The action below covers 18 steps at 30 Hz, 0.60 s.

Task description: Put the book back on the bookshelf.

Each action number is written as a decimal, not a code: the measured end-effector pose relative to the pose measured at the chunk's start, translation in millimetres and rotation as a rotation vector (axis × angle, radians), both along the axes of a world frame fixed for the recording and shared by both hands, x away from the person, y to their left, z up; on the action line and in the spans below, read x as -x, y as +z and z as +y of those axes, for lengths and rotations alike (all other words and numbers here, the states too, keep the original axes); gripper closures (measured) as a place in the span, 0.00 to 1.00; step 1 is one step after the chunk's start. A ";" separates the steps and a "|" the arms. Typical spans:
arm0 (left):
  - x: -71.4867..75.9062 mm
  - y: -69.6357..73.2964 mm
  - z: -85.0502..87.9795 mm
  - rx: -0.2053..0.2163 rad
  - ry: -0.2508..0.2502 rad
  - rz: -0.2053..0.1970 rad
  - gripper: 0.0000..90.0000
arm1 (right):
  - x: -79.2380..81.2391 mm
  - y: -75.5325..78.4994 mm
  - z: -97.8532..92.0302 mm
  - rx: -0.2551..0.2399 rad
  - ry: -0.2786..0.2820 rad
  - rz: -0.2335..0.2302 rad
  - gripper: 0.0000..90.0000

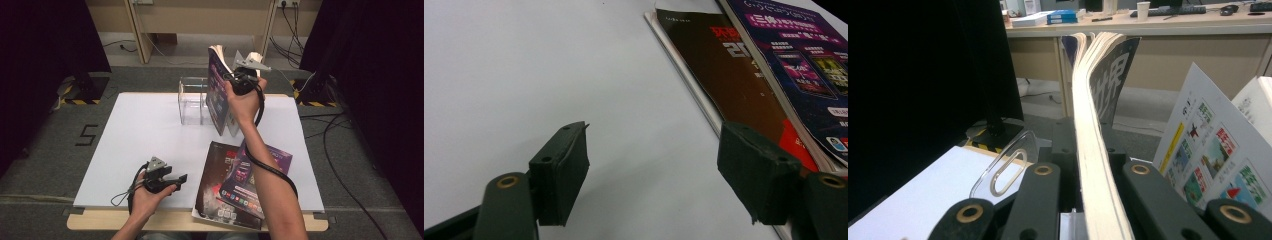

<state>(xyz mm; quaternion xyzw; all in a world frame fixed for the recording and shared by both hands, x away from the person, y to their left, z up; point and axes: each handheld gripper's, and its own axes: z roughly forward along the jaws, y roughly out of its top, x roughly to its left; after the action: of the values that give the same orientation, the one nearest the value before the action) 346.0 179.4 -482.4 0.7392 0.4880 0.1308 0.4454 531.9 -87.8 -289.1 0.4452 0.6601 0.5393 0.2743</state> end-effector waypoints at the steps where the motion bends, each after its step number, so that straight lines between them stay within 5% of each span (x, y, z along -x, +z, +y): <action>1: 0.0 0.0 0.2 -0.001 -0.001 0.000 0.31 | -1.7 -0.3 1.0 0.000 -0.003 -0.002 0.92; 18: -0.6 0.1 1.8 0.001 0.001 0.000 0.31 | -25.3 -15.3 8.3 -0.002 -0.081 -0.015 0.92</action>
<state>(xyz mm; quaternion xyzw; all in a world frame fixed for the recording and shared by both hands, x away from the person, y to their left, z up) 346.6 181.2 -482.4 0.7388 0.4884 0.1310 0.4456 557.1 -79.5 -304.4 0.4678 0.6388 0.5318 0.3005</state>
